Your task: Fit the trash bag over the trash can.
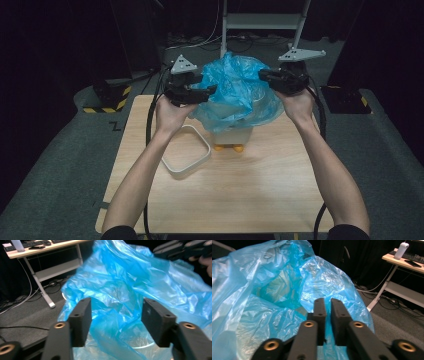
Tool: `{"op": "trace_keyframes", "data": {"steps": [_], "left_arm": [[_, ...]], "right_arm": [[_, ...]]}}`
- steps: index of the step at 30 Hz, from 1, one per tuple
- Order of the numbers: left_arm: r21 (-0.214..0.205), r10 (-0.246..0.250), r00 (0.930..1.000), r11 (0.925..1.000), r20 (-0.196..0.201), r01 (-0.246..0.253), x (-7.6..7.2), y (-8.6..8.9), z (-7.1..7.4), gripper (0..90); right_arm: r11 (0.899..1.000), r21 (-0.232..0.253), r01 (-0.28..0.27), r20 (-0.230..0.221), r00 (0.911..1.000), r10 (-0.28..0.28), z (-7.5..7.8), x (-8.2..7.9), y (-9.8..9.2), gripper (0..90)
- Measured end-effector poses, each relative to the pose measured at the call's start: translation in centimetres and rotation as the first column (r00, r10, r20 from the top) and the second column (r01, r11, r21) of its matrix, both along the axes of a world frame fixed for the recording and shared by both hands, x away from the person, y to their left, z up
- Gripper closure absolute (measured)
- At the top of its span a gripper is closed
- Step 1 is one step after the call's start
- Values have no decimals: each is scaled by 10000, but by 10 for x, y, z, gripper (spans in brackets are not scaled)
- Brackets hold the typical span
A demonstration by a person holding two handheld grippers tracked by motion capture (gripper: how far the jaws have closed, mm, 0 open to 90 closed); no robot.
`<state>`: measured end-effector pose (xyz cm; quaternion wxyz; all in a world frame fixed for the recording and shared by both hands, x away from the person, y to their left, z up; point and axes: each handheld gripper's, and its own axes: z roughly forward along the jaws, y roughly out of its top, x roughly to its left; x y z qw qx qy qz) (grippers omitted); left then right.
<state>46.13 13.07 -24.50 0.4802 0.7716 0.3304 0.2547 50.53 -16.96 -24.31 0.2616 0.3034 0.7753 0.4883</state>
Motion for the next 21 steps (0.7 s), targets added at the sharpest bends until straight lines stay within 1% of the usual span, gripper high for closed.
{"op": "trace_keyframes", "data": {"steps": [1,3,6,8,11,12,14,15,18,19,21], "left_arm": [[123,29,10000,9999,-12,-29,0,-2,-1,460],[281,16,10000,9996,-2,-16,1,-3,-2,549],[417,98,9997,9991,217,-107,0,-3,-2,695],[528,146,9993,9985,356,-165,0,-3,-1,784],[665,248,9987,9974,440,-277,2,0,0,875],[608,315,9984,9976,464,-343,3,2,0,891],[465,482,9977,9976,471,-504,7,8,0,898],[434,540,9974,9975,470,-560,9,10,1,899],[337,764,9959,9964,493,-781,13,16,1,900],[266,875,9949,9957,496,-889,15,19,1,900],[165,1044,9933,9943,504,-1053,19,23,0,900]], "right_arm": [[10000,21,-9,20,10000,9,1,-1,-1,787],[10000,17,-41,61,10000,41,2,-3,-2,742],[9999,-102,41,62,10000,-40,3,-5,-4,678],[9998,-195,51,124,9999,-48,3,-5,-6,654],[9996,-258,97,51,9999,-95,2,-4,-7,644],[9995,-281,109,21,9999,-109,1,-4,-7,651],[9992,-361,159,-32,9999,-160,0,-2,-7,706],[9988,-448,200,-40,9998,-202,-1,0,-5,775],[9970,-715,279,32,9996,-277,-3,4,-2,876],[9969,-735,285,35,9996,-283,-4,6,-1,896],[9966,-728,375,110,9993,-368,-6,9,-1,900]]}}
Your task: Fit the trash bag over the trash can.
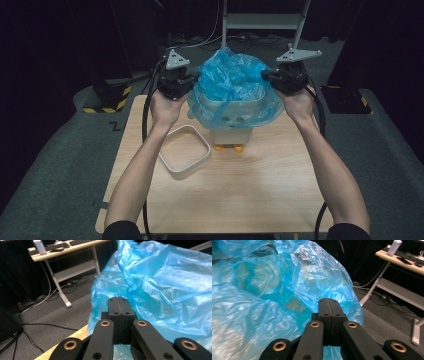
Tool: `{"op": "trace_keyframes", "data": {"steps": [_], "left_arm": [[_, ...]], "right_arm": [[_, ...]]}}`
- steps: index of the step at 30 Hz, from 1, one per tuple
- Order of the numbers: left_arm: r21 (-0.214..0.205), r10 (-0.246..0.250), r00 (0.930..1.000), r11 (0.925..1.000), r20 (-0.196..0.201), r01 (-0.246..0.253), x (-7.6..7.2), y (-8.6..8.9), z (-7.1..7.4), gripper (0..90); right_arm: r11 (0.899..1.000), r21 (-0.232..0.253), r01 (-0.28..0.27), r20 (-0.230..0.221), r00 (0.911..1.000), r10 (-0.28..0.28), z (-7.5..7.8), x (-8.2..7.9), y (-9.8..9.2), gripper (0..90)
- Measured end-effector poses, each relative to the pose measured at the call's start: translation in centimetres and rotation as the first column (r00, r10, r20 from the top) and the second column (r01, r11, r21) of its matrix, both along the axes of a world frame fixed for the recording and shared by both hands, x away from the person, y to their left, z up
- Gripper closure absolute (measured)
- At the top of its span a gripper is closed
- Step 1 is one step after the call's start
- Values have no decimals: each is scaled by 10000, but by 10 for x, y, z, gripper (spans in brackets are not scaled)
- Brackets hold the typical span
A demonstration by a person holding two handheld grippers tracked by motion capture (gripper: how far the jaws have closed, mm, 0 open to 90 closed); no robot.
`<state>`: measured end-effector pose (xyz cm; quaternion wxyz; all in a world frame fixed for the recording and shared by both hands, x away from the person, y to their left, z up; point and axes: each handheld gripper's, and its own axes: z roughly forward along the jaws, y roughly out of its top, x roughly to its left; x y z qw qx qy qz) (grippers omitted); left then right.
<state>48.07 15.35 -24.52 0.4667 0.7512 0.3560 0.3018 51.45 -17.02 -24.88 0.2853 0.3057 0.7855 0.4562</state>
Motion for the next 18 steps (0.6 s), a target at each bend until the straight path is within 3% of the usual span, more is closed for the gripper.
{"op": "trace_keyframes", "data": {"steps": [10,18], "left_arm": [[-328,836,9957,9958,-405,-850,32,14,-16,900],[-171,1171,9885,9927,-958,-1193,53,14,-35,900]], "right_arm": [[9975,347,619,268,9977,-628,0,19,3,900],[9934,387,1076,205,9939,-1084,-3,35,6,900]]}}
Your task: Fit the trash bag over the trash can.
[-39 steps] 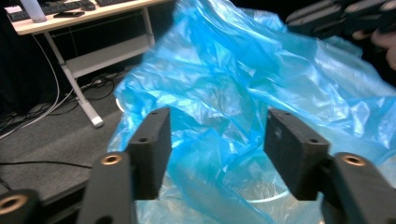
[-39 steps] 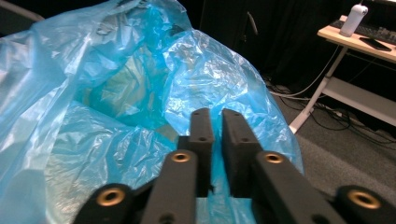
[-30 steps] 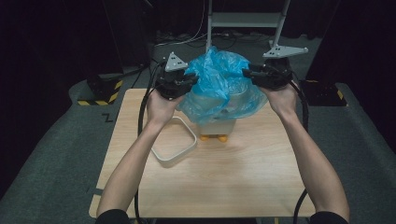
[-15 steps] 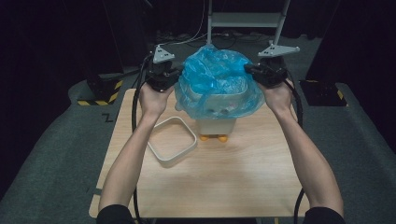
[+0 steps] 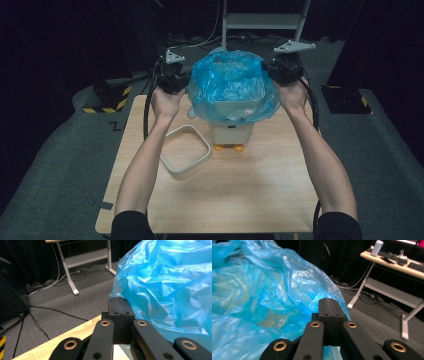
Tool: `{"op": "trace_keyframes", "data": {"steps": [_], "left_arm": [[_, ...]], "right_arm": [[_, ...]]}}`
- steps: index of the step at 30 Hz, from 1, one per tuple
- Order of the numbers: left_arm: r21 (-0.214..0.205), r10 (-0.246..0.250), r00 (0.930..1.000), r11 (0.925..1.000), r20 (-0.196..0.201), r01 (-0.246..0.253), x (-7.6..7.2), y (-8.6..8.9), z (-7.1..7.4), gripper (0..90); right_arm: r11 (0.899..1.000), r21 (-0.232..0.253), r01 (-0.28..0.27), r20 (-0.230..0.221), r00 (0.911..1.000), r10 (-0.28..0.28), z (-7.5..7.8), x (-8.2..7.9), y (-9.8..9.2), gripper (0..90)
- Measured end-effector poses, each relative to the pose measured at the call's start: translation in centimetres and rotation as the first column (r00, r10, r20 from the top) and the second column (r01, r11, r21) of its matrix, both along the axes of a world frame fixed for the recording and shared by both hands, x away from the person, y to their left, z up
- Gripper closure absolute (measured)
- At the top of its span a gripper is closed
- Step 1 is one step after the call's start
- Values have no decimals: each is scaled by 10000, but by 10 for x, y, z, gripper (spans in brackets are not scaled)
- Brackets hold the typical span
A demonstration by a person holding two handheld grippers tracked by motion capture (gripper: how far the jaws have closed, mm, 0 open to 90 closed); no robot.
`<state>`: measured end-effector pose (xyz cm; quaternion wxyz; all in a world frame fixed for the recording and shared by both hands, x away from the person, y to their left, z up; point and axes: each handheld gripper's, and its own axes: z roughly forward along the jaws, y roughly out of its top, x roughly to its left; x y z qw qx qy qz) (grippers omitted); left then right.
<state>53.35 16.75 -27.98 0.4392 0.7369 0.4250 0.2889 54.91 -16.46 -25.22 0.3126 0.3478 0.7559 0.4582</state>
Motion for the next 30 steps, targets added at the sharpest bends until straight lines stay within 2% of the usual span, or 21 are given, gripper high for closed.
{"op": "trace_keyframes", "data": {"steps": [6,12,16,23,26,30], "left_arm": [[97,54,9989,9999,-462,-50,12,-3,-13,900],[244,60,9962,9997,-864,-39,21,-6,-24,900],[419,22,9942,9991,-1072,23,24,-9,-31,900],[701,-133,9908,9973,-1346,229,27,-15,-37,900],[473,-182,9935,9986,-1125,236,23,-13,-34,877],[-140,167,9985,9998,-512,-175,11,-2,-22,688]], "right_arm": [[9995,199,236,-215,9995,-232,-3,13,1,900],[9994,-12,357,-415,9985,-357,-5,24,4,900],[9987,-142,488,-717,9962,-497,-11,30,3,900],[9988,-256,406,-1158,9923,-433,-20,36,5,900],[9993,-153,342,-1260,9914,-359,-20,36,4,898],[9990,160,424,-935,9948,-407,-15,28,-1,810]]}}
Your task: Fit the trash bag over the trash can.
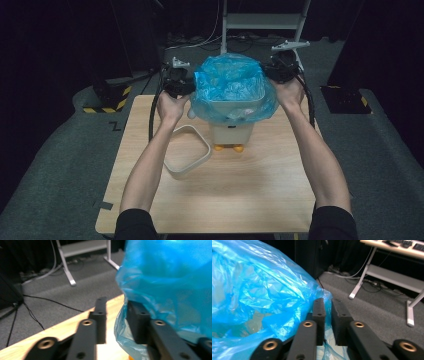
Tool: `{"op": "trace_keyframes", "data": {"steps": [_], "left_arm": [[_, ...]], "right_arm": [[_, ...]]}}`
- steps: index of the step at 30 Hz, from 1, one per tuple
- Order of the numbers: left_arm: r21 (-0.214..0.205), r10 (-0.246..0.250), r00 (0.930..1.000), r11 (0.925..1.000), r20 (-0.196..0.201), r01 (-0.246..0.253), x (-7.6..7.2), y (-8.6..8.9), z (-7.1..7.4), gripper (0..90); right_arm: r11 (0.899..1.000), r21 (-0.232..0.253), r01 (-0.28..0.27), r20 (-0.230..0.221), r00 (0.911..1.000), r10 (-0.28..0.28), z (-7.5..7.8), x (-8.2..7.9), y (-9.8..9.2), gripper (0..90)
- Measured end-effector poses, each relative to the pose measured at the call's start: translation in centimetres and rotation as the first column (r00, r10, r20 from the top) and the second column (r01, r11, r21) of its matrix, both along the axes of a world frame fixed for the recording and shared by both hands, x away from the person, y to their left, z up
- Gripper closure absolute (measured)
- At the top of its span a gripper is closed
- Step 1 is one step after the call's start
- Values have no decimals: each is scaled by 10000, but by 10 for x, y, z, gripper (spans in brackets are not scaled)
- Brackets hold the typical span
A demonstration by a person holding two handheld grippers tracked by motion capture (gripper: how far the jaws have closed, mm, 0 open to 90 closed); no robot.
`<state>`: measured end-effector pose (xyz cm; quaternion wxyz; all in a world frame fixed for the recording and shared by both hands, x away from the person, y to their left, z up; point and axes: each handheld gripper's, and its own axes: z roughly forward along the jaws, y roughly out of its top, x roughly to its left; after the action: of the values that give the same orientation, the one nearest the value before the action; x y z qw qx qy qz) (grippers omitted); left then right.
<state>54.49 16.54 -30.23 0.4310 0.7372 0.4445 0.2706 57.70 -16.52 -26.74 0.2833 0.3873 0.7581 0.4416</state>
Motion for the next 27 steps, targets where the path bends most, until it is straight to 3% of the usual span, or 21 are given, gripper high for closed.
{"op": "trace_keyframes", "data": {"steps": [6,9,15,22,27], "left_arm": [[-398,237,9977,9990,632,-212,-19,17,20,530],[-543,215,9966,9984,791,-172,-27,23,29,489],[-869,-167,9924,9958,1218,274,-41,24,48,437],[-1610,-570,9867,9836,1520,816,-42,13,67,403],[-2004,-663,9899,9755,1255,907,-32,6,72,376]], "right_arm": [[9996,263,-43,572,9984,28,14,-14,-7,766],[9990,394,-193,611,9980,168,18,-19,-9,760],[9981,357,-492,704,9964,466,21,-25,-5,746],[9974,326,-645,633,9960,623,21,-27,-2,735],[9969,355,-699,635,9957,676,21,-29,-3,732]]}}
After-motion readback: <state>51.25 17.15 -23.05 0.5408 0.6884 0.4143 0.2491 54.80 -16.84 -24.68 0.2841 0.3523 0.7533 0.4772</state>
